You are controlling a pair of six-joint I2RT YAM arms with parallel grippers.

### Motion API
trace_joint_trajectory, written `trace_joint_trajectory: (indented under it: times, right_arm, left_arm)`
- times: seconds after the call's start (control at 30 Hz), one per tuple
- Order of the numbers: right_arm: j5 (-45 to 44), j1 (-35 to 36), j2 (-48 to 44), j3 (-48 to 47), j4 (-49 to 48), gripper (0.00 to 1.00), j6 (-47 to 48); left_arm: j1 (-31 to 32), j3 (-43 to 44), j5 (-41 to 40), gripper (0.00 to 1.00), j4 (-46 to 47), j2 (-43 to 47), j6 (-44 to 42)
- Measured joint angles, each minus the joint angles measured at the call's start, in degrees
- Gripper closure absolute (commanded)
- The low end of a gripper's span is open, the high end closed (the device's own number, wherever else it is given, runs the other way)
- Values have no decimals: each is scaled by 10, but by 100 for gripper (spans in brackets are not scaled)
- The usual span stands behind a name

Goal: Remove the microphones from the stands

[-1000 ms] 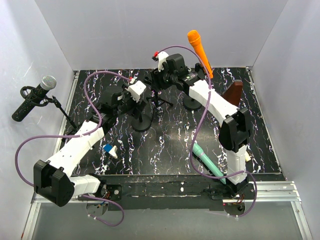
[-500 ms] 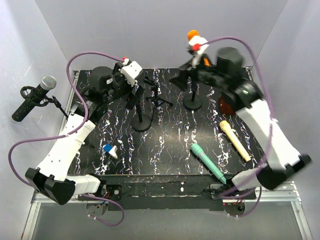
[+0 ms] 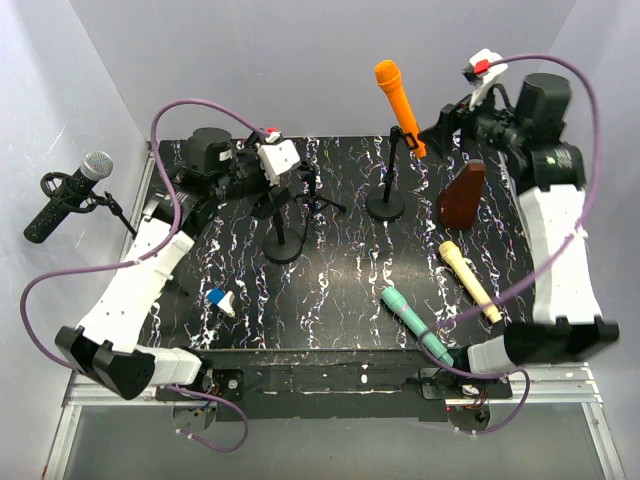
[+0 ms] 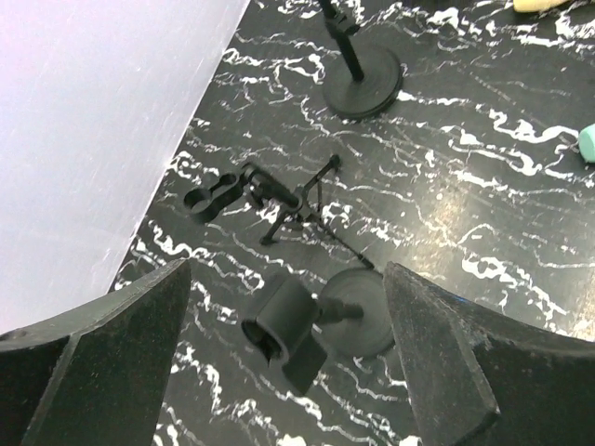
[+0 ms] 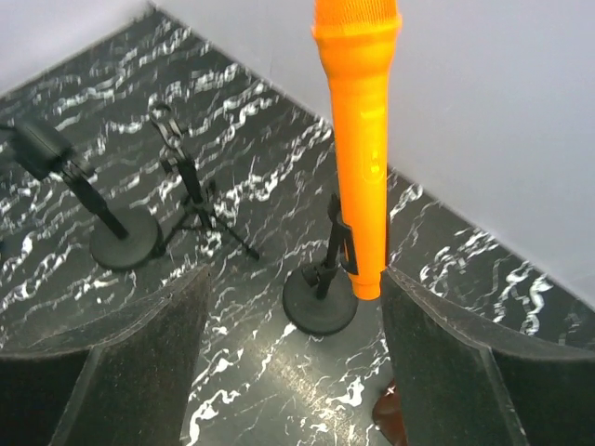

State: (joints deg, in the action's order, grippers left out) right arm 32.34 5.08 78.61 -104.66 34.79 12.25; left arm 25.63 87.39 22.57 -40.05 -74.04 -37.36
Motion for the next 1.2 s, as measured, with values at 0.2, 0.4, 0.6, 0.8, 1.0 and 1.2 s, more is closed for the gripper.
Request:
trace_joint_trajectory:
  times: [0.2, 0.4, 0.6, 0.8, 1.0, 1.2]
  right_arm:
    - [61, -17, 132, 0, -11, 20, 29]
    - [106, -16, 170, -29, -53, 22, 32]
    - [118, -8, 214, -82, -86, 26, 54]
    - [103, 3, 267, -91, -94, 49, 103]
    - [94, 11, 279, -91, -94, 83, 118]
    - [113, 25, 252, -58, -99, 96, 142]
  left_arm:
    - [0, -3, 27, 17, 63, -52, 42]
    - [0, -4, 31, 16, 94, -61, 73]
    - [0, -4, 28, 16, 115, -61, 80]
    - [0, -4, 26, 16, 123, -61, 81]
    - [0, -8, 23, 16, 130, -61, 89]
    - [0, -10, 27, 16, 144, -61, 103]
